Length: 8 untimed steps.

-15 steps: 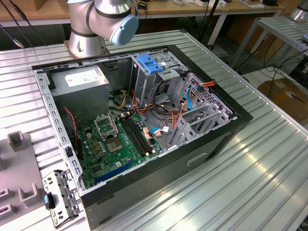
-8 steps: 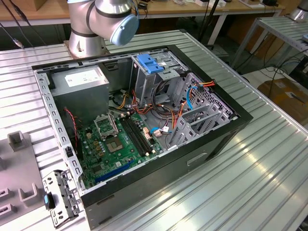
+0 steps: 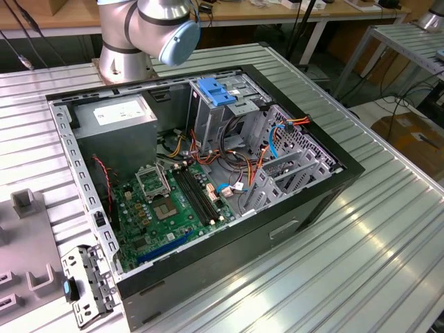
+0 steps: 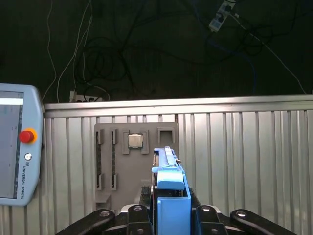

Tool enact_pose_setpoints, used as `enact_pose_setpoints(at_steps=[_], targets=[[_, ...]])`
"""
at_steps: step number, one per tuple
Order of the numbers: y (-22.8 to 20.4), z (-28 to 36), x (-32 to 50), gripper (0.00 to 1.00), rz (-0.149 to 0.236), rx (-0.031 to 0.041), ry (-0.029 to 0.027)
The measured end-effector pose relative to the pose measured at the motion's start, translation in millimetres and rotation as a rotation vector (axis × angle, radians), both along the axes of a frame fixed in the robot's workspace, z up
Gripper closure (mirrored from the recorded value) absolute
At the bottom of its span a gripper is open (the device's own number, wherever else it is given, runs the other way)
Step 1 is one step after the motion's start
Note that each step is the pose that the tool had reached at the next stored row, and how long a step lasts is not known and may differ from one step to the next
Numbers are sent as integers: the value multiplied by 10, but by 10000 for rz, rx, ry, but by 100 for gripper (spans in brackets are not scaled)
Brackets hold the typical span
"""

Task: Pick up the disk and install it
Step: 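Pick up the disk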

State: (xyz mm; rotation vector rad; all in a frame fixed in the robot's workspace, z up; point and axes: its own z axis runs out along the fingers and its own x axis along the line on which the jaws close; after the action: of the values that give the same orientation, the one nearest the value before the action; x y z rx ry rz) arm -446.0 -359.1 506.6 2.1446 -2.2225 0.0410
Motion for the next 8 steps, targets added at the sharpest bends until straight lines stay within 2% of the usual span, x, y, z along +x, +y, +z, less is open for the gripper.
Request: enact_pose_setpoints(at_steps=[4, 8], targets=[[0, 0, 26, 63, 0, 0, 1], [0, 0, 113, 63, 1, 0, 1]])
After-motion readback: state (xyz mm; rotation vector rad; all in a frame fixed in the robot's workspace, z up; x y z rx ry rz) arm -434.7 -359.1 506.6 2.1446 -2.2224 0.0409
